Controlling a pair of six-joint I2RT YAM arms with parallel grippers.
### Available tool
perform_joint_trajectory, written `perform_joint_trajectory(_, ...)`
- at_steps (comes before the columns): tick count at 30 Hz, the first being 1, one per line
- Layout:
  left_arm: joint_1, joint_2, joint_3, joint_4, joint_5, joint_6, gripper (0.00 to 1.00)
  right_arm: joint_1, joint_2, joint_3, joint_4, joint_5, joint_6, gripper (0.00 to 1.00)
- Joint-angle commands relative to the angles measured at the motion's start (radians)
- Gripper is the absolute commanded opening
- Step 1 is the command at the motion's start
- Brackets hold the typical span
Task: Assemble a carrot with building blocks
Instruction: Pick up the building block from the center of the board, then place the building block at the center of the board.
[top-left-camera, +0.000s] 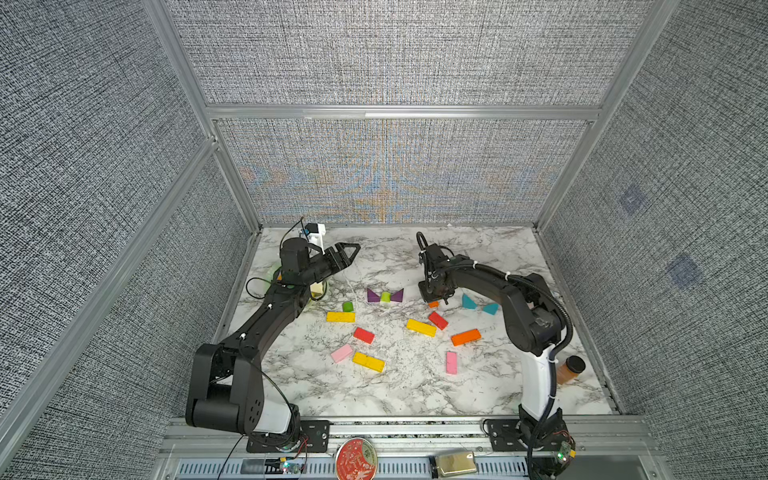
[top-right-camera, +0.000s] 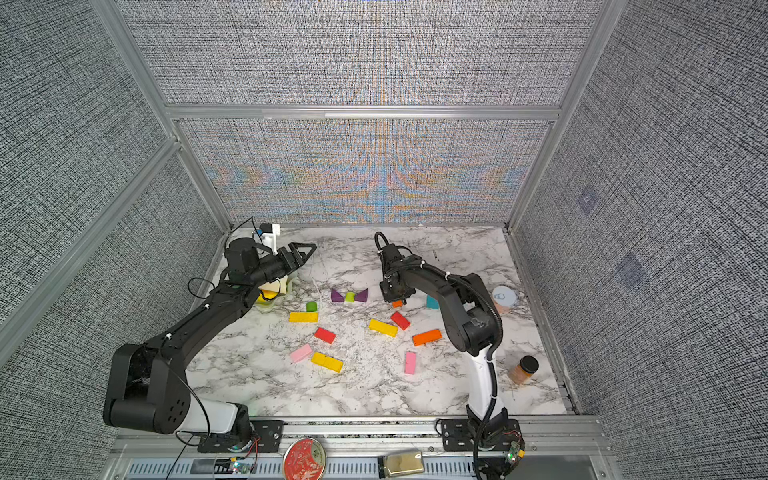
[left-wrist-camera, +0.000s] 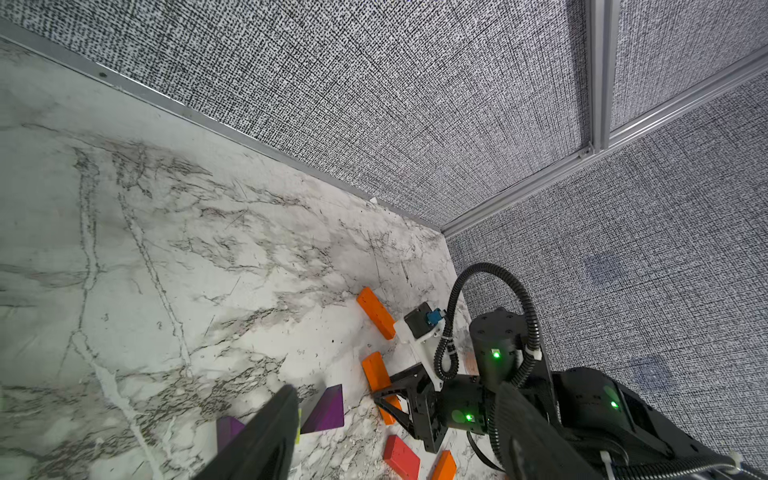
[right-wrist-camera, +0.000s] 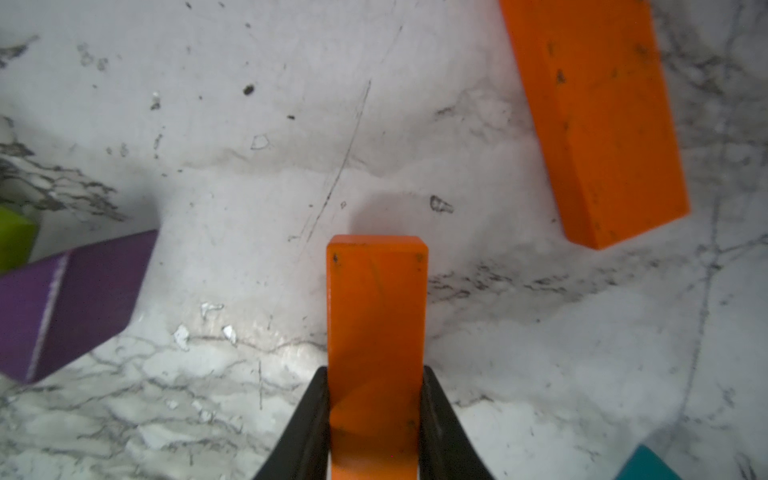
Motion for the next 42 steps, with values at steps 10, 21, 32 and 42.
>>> perform_joint_trajectory(10,0.002,-0.055,0.015,-0.028,-0.044,0.062,0.76,0.196,-0.184,-0.063,0.001,0.136,-0.050,0.25)
perform_joint_trajectory(21,0.003,-0.093,0.009,-0.025,-0.061,0.063,0.76,0.394,-0.121,-0.096,0.060,0.064,-0.182,0.24)
perform_joint_trajectory(32,0.004,-0.092,0.005,-0.017,-0.053,0.052,0.76,0.405,0.038,0.038,0.042,0.045,-0.236,0.24)
perform_joint_trajectory(42,0.003,-0.095,0.003,-0.012,-0.050,0.051,0.76,0.409,0.050,0.051,0.023,0.110,-0.222,0.49)
